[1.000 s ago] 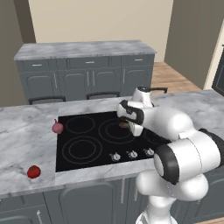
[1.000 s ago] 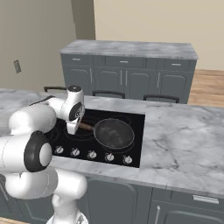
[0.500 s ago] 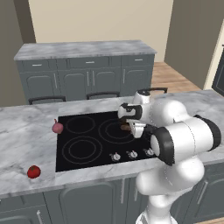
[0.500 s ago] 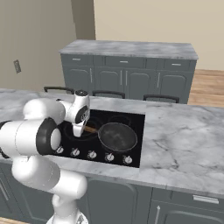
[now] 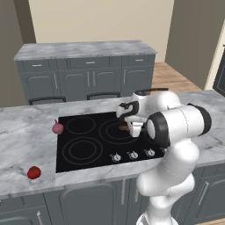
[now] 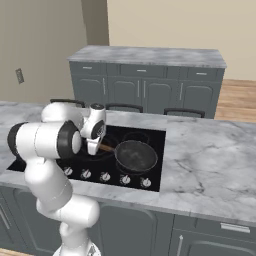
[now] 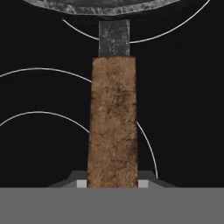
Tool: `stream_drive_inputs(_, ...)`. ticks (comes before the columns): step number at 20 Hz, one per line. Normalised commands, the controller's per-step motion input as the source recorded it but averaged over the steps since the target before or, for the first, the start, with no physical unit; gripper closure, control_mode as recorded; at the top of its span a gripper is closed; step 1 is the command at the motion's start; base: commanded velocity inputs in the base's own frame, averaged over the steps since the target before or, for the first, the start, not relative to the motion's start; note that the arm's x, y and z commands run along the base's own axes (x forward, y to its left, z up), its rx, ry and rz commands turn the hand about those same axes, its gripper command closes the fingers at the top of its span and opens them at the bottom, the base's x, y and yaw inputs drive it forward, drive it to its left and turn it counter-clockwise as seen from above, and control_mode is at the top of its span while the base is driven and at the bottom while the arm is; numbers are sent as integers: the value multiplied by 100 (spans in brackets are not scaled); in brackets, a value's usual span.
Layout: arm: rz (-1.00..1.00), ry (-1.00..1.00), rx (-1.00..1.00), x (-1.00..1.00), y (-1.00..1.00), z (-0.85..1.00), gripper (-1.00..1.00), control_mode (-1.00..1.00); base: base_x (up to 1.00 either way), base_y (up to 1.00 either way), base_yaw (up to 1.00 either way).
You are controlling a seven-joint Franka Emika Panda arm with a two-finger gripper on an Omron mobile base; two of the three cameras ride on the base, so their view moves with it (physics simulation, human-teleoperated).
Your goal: Place the pan on the front right burner on the stove. Then place the tomato and the onion in the pan and turn on the front right burner.
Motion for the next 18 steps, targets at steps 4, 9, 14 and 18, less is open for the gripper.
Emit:
stream_drive_inputs(4, 0, 5, -2, 29, 0, -31, 100, -100, 0, 0, 0)
stream_drive_inputs(9, 0, 5, -2, 16, 0, -36, 100, -100, 0, 0, 0)
stream_drive_inputs(14, 0, 8, 0, 0, 8, -33, 100, -100, 0, 0, 0)
stream_drive_inputs(18, -4, 4, 0, -1, 4, -21, 100, -100, 0, 0, 0)
